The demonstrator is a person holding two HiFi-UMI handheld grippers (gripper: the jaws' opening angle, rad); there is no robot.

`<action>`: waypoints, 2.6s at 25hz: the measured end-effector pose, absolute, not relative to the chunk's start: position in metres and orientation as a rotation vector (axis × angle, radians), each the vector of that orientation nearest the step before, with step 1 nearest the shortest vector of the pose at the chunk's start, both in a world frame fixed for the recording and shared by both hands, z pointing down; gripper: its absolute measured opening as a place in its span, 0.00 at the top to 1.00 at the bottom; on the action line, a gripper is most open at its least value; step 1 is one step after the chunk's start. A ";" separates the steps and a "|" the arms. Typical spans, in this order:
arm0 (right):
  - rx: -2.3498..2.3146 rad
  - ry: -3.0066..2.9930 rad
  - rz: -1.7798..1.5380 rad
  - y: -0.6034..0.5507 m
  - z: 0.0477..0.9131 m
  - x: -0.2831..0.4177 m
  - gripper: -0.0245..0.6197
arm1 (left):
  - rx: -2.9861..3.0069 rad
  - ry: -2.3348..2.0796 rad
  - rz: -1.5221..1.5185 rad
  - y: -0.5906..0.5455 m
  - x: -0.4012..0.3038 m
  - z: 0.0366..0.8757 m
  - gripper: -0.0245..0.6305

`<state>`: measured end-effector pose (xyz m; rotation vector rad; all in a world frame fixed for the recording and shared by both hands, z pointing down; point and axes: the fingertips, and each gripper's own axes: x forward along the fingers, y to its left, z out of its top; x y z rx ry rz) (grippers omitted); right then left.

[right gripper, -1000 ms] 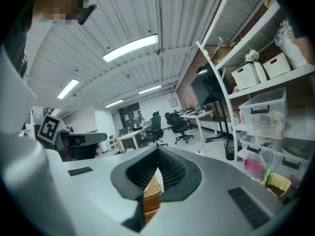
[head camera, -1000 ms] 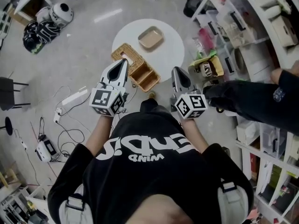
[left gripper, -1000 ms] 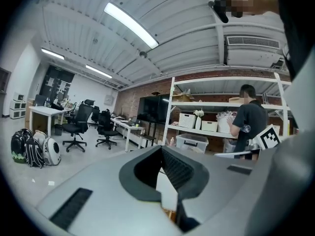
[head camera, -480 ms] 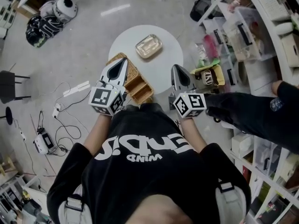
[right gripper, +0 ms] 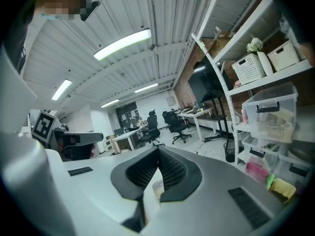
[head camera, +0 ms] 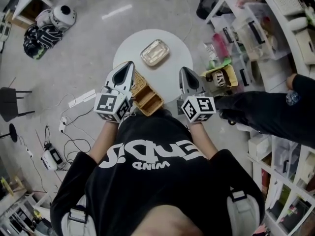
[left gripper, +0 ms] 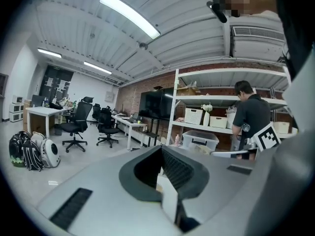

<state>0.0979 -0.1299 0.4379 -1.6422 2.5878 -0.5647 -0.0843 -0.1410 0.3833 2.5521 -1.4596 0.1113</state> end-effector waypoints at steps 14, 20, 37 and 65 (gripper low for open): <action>-1.643 2.611 -0.632 -0.159 0.454 0.088 0.51 | 2.548 -1.421 0.105 -0.168 -0.085 0.395 0.96; -1.623 2.583 -0.734 -0.177 0.474 0.080 0.47 | 2.549 -1.412 0.115 -0.177 -0.089 0.401 0.96; -1.671 2.501 -1.078 -0.251 0.604 0.073 0.47 | 2.505 -1.391 0.169 -0.198 -0.095 0.423 0.96; -1.632 2.476 -1.530 -0.283 0.720 0.045 0.62 | 2.440 -1.409 0.238 -0.206 -0.108 0.454 0.96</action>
